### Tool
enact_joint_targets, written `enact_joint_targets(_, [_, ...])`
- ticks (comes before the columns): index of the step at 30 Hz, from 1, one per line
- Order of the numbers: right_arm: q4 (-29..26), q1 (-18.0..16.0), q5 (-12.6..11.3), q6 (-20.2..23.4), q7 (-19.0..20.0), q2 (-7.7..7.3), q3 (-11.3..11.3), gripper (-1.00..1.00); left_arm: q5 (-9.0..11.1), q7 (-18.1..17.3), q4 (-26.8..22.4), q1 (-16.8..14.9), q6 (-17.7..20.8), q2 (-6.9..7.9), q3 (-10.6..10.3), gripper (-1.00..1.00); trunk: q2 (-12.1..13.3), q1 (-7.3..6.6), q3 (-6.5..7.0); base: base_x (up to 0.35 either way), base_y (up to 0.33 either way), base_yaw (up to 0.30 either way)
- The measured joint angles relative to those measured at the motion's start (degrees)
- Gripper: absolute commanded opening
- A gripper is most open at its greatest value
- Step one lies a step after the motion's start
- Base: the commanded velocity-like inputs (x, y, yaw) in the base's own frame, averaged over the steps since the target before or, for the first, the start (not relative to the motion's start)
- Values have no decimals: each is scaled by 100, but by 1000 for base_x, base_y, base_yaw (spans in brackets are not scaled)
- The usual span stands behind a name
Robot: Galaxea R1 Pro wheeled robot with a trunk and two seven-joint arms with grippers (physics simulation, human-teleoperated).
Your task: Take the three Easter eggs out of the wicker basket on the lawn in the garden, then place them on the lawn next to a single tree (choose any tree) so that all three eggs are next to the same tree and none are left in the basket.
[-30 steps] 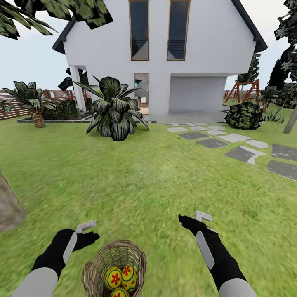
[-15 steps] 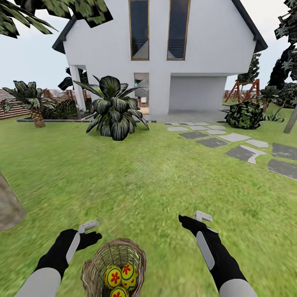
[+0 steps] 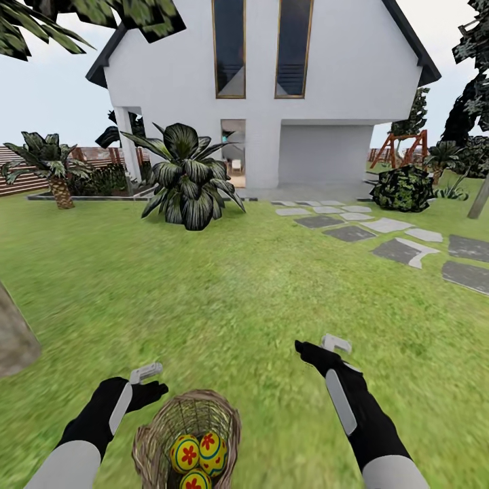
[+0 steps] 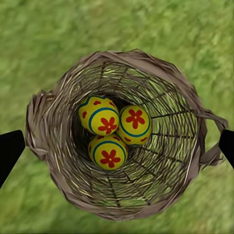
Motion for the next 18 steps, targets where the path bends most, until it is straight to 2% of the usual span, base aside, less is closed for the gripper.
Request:
enact_joint_targets(3, [-428, 17, -2, 187, 4, 8, 3, 100, 0, 0, 0, -1, 0, 0, 0, 100, -120, 66, -54, 0, 0, 0])
enact_joint_targets(5, [-922, 174, -8, 524, 77, 18, 3, 100, 0, 0, 0, 2, 0, 0, 0, 100, -201, 110, -90, 0, 0, 0])
enact_joint_targets(7, [-1351, 342, -29, 787, 279, 22, 3, 100, 0, 0, 0, 2, 0, 0, 0, 100, -281, 154, -126, 0, 0, 0])
enact_joint_targets(10, [-2055, 607, -118, 1190, 867, 22, 5, 100, 0, 0, 0, 1, 0, 0, 0, 100, -401, 220, -180, 0, 0, 0])
enact_joint_targets(13, [-2293, 693, -150, 1441, 1284, 17, -18, 100, 0, 0, 0, 3, 0, 0, 0, 100, -522, 286, -234, 0, 0, 0])
enact_joint_targets(18, [-2390, 728, -151, 1566, 1511, 15, -40, 100, 0, -7, 0, 5, 0, 0, 0, 100, -722, 396, -324, 0, 0, 0])
